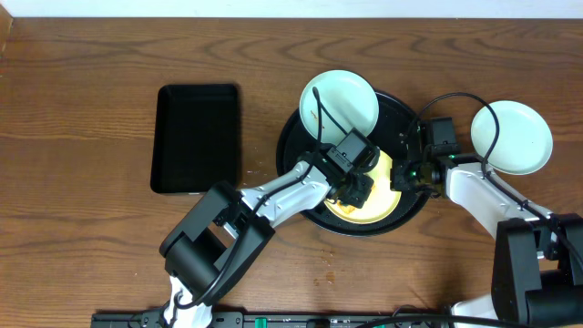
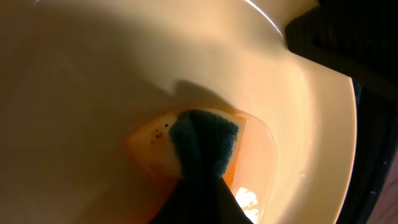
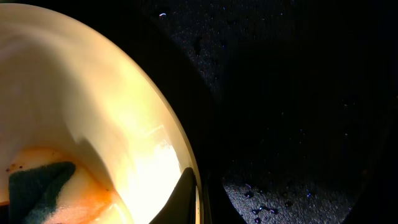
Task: Clean dirty plates on tray and stack at the side
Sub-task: 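Scrub the yellow plate with the sponge in the left gripper, then return the sponge to the black tray with the left gripper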
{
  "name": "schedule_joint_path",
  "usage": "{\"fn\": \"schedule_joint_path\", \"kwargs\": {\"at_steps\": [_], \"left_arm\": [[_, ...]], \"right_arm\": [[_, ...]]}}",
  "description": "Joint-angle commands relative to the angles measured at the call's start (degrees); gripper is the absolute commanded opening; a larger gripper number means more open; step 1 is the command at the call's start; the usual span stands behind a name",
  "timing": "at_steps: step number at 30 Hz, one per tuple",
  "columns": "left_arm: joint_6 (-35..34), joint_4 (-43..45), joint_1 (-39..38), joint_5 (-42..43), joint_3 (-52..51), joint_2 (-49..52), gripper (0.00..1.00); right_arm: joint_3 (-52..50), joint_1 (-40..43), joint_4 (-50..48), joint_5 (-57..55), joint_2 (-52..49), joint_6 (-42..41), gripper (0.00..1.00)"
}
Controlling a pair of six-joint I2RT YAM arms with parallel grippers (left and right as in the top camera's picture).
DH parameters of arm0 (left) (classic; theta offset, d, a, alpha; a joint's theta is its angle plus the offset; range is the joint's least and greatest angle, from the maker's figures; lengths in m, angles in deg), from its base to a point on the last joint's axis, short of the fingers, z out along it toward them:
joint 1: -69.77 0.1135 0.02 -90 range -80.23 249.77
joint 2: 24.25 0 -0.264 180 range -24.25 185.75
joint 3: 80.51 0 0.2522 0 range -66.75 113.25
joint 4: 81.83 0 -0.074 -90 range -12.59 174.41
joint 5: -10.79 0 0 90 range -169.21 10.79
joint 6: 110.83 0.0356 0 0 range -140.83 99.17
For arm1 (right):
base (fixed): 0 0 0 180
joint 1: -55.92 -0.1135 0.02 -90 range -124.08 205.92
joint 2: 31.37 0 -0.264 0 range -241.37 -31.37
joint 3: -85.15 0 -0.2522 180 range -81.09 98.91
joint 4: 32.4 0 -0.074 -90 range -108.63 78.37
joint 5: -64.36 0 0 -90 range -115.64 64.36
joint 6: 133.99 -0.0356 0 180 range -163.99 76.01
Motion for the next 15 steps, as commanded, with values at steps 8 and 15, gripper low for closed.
{"fn": "schedule_joint_path", "kwargs": {"at_steps": [8,15], "left_arm": [[-4.9,3.4,7.2,3.4,4.2,-11.6,0.08],[-7.2,-0.4,16.2,3.4,4.2,-22.0,0.07]], "right_arm": [[-1.5,-0.2,0.7,-1.4,-1.6,-1.0,0.01],[-1.5,-0.2,0.9,-1.4,-1.6,-1.0,0.01]]}}
